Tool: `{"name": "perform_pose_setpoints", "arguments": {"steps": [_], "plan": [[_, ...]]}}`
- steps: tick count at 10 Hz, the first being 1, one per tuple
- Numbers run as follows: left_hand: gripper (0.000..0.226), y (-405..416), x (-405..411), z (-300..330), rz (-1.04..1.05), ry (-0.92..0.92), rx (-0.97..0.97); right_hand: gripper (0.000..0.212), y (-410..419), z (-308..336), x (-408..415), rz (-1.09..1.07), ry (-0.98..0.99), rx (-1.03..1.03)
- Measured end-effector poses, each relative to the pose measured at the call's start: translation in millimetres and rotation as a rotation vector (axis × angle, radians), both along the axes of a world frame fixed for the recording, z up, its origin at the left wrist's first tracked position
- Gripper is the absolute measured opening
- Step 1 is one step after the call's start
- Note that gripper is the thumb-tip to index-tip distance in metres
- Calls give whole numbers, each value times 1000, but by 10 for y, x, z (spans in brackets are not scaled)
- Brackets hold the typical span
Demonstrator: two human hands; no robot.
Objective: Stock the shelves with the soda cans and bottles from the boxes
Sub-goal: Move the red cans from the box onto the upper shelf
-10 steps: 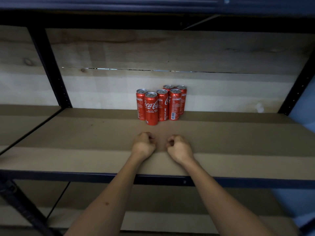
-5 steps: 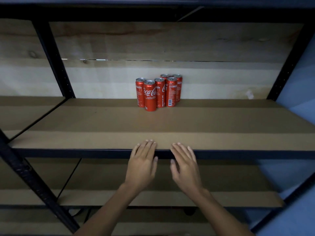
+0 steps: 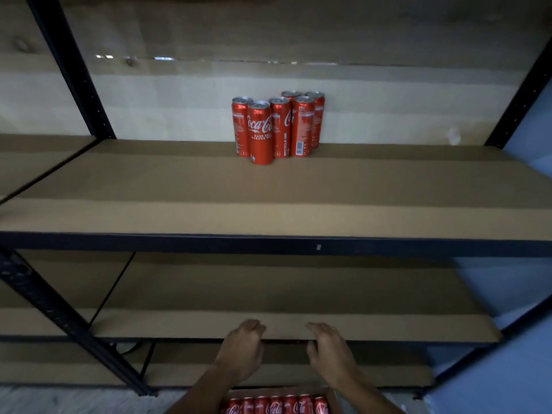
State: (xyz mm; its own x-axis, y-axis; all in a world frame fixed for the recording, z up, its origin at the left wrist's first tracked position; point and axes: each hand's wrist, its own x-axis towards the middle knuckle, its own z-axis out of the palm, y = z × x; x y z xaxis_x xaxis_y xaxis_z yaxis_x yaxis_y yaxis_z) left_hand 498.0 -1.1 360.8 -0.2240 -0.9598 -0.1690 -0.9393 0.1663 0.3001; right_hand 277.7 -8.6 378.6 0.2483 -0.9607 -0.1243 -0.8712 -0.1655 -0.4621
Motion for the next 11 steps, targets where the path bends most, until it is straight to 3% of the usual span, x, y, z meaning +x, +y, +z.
{"name": "perform_pose_setpoints", "arguments": {"steps": [2, 3, 4, 5, 6, 9, 11], "plan": [[25, -22, -109, -1083, 118, 13, 303, 50, 176, -1100, -124, -44, 80, 218], [39, 43, -169, -1708, 128, 79, 332, 46, 311, -1725, -177, -93, 97, 290], [40, 95, -254, -2317, 111, 111, 378, 36, 412, -2477, -231, -97, 105, 332], [37, 201, -285, -2947, 120, 90, 421, 28, 568, -2709, -160, -97, 117, 407], [36, 316, -298, -3548, 121, 65, 449, 28, 625, -3074, -206, -134, 83, 457], [26, 620, -506, -5030, 130, 127, 670, 35, 849, -5230, -547, -153, 130, 673], [24, 792, -766, -5534, 84, 165, 721, 34, 904, -5417, -549, -140, 148, 707]]}}
